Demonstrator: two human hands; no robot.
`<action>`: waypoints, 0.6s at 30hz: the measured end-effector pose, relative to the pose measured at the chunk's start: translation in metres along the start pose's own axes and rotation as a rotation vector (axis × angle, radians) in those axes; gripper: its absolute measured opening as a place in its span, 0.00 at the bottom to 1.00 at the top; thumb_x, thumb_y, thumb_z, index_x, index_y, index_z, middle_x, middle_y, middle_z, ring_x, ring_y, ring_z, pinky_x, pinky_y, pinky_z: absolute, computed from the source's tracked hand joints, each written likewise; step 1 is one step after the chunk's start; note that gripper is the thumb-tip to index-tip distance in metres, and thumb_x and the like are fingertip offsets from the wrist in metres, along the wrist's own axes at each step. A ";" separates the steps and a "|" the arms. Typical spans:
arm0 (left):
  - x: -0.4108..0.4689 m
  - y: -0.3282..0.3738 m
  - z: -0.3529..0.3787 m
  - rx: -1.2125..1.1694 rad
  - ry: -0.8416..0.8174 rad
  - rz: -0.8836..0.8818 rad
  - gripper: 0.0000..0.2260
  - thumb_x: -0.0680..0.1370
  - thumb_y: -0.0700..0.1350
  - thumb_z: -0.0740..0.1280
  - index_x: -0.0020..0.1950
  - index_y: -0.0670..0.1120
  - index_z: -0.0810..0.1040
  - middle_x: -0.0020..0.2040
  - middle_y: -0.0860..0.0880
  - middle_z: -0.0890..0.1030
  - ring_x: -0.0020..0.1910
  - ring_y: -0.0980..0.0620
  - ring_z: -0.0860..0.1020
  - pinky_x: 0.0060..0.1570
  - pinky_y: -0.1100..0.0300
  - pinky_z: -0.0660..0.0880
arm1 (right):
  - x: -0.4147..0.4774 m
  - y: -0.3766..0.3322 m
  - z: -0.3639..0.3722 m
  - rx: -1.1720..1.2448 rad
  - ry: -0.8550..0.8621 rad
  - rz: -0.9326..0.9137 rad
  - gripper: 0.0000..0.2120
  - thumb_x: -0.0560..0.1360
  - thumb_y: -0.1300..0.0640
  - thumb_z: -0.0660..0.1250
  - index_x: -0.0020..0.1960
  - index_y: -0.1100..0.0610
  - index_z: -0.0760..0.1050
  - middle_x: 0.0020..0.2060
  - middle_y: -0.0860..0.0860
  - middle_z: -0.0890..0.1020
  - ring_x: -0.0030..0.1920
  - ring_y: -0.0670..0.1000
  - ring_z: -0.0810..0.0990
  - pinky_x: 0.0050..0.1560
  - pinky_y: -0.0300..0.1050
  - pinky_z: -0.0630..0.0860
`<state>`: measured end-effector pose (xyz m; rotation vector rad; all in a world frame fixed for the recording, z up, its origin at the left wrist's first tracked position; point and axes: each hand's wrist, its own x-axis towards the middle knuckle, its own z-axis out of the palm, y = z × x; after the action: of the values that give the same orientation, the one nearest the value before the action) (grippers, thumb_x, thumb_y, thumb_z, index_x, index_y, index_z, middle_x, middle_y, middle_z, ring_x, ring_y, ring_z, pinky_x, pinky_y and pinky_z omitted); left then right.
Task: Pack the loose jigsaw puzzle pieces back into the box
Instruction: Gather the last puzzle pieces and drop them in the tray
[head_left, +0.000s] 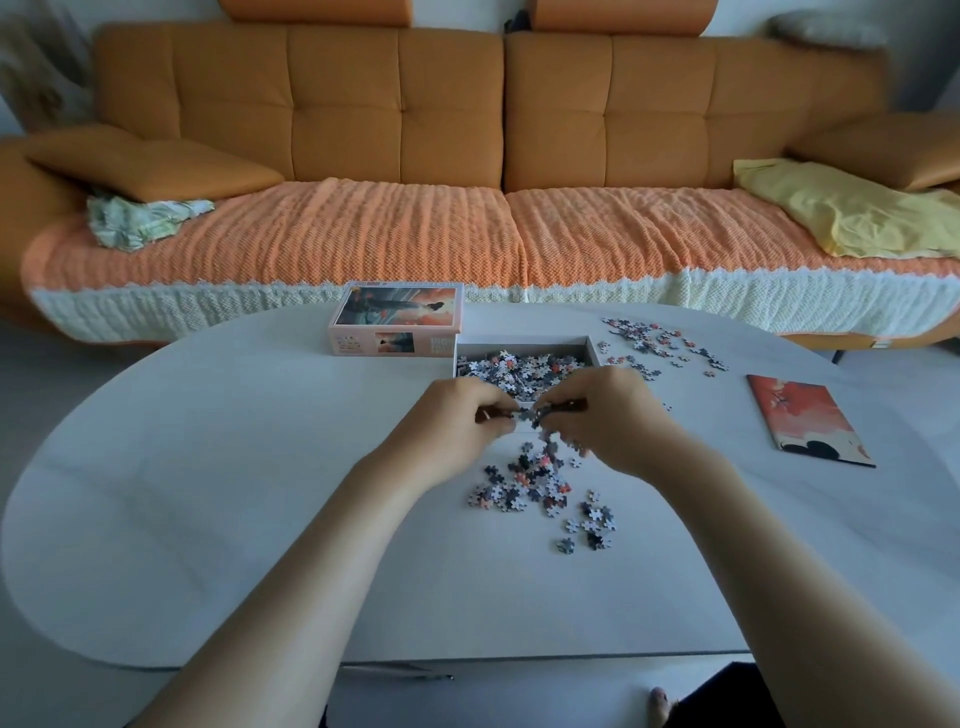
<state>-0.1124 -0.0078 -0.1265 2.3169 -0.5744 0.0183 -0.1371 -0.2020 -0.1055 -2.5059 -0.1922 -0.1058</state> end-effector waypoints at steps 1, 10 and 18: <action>0.004 0.001 -0.003 -0.004 0.026 0.006 0.07 0.77 0.45 0.70 0.55 0.49 0.83 0.47 0.55 0.80 0.47 0.58 0.78 0.46 0.68 0.71 | 0.004 -0.002 -0.002 0.021 0.035 -0.012 0.04 0.72 0.58 0.74 0.41 0.49 0.83 0.31 0.46 0.82 0.28 0.49 0.80 0.35 0.45 0.80; 0.034 -0.015 -0.003 0.064 0.182 0.061 0.11 0.79 0.43 0.67 0.60 0.47 0.81 0.52 0.50 0.80 0.51 0.52 0.77 0.50 0.60 0.72 | 0.043 0.000 0.017 0.031 0.197 -0.061 0.12 0.76 0.60 0.69 0.57 0.53 0.82 0.45 0.48 0.82 0.39 0.49 0.78 0.39 0.37 0.71; 0.028 -0.019 0.007 0.192 0.116 0.121 0.13 0.82 0.42 0.60 0.63 0.49 0.79 0.58 0.50 0.77 0.58 0.48 0.74 0.61 0.49 0.68 | 0.041 0.009 0.019 -0.008 0.177 0.006 0.12 0.77 0.61 0.66 0.58 0.51 0.81 0.50 0.46 0.84 0.47 0.45 0.80 0.47 0.32 0.72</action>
<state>-0.0804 -0.0118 -0.1392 2.4425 -0.6779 0.2737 -0.0948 -0.1935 -0.1211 -2.4888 -0.1117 -0.3255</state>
